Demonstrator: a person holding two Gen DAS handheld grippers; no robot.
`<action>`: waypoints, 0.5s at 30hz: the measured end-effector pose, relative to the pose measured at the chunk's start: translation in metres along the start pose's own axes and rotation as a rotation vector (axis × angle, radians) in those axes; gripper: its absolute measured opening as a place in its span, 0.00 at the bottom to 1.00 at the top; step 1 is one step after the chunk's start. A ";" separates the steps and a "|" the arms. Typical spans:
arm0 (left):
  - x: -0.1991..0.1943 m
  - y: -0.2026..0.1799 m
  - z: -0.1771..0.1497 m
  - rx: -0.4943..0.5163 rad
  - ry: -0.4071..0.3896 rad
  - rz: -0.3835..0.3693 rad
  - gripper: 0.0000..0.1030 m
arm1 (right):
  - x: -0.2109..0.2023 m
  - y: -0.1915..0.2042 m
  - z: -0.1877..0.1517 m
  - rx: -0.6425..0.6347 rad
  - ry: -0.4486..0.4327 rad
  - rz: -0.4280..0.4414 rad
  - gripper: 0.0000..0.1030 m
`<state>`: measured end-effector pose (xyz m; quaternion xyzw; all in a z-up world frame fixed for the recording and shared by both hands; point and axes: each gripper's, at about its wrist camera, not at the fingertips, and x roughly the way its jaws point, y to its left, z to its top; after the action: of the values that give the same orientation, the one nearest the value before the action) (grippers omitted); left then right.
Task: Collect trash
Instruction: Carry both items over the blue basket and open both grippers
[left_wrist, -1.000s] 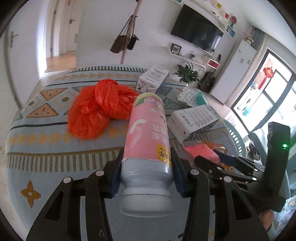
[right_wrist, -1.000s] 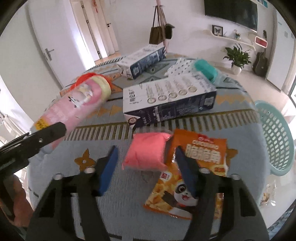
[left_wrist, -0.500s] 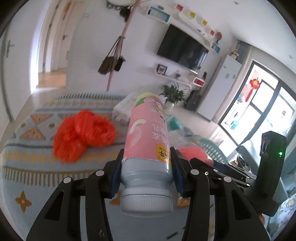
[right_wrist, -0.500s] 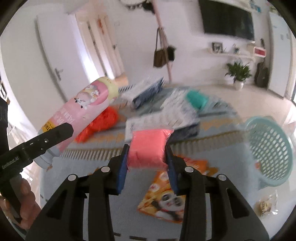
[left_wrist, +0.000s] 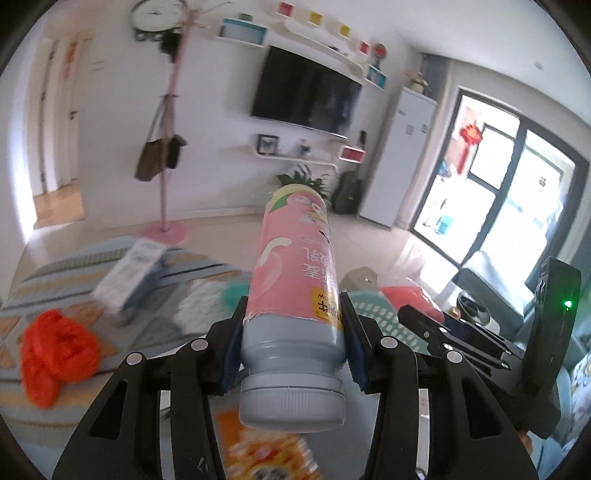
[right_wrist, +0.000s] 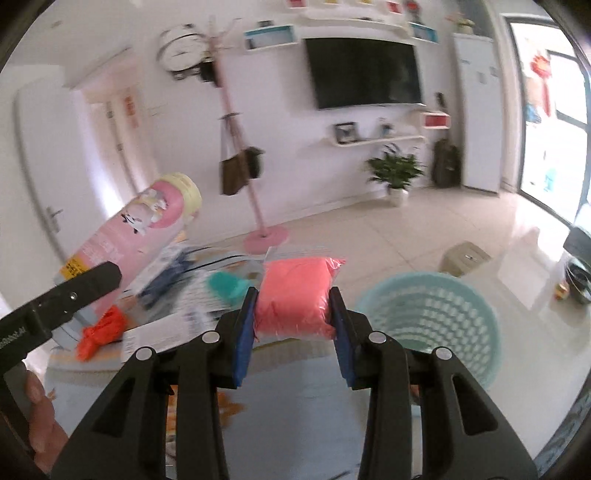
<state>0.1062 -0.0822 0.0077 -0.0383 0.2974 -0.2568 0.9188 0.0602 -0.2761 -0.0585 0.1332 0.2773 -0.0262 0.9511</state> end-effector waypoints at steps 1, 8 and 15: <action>0.009 -0.007 0.002 0.011 0.008 -0.006 0.43 | 0.003 -0.012 0.001 0.015 0.001 -0.026 0.34; 0.077 -0.062 -0.006 0.156 0.059 0.043 0.43 | 0.033 -0.083 -0.006 0.121 0.057 -0.158 0.34; 0.147 -0.084 -0.036 0.195 0.273 -0.022 0.43 | 0.076 -0.135 -0.035 0.204 0.184 -0.240 0.34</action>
<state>0.1501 -0.2249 -0.0803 0.0831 0.3925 -0.2972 0.8664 0.0893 -0.3950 -0.1593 0.1968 0.3730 -0.1552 0.8934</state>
